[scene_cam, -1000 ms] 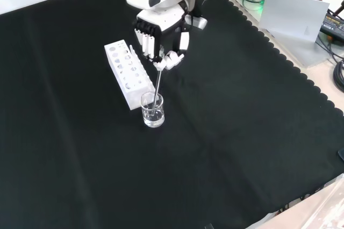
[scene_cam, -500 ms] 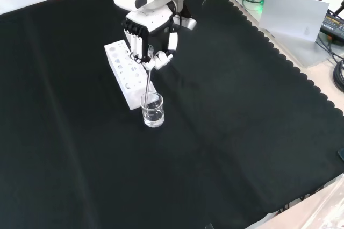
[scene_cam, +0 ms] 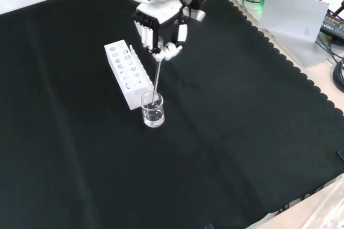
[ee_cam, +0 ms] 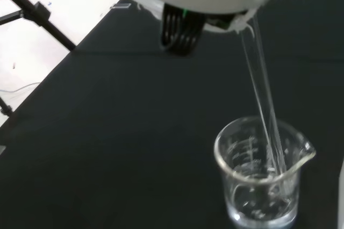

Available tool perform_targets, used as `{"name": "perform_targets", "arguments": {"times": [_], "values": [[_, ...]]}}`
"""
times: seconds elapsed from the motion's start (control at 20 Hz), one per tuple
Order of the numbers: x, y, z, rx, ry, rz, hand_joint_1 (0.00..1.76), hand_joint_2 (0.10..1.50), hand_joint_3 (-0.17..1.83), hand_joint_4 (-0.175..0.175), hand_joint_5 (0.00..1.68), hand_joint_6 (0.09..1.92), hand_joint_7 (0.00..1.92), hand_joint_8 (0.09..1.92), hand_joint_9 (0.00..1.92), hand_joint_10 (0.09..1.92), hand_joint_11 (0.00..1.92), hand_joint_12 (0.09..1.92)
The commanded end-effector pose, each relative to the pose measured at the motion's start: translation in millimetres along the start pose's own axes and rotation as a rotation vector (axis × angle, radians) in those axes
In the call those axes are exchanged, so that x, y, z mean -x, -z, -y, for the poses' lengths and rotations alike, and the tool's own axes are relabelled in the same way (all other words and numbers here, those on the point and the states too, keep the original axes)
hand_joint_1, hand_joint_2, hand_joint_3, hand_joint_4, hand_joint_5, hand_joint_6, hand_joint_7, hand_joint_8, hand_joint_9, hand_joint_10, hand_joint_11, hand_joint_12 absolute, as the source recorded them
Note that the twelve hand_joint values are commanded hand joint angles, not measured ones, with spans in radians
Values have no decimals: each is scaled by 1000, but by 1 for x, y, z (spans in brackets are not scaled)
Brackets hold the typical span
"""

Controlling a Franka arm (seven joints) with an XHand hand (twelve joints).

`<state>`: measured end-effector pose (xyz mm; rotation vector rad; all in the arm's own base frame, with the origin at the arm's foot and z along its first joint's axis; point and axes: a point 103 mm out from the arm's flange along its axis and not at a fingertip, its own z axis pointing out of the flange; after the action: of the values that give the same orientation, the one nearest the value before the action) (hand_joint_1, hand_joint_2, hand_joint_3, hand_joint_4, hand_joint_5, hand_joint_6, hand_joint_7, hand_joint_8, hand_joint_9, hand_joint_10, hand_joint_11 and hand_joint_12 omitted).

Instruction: Stir in the beaker to the left of the white test tube rack with the glass rod.

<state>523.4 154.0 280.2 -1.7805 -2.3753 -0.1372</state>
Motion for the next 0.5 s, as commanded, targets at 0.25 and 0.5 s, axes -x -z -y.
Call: {"name": "perform_targets", "arguments": {"times": [0.25, 0.5], "values": [[-44, -7, -12, 7, 66, -25, 1327, 548, 888, -175, 1256, 577, 1286, 1014, 1642, 750, 1657, 634], [-41, -8, -36, 7, 77, -24, 1327, 546, 890, -175, 1258, 575, 1287, 1013, 1642, 750, 1657, 634]]}}
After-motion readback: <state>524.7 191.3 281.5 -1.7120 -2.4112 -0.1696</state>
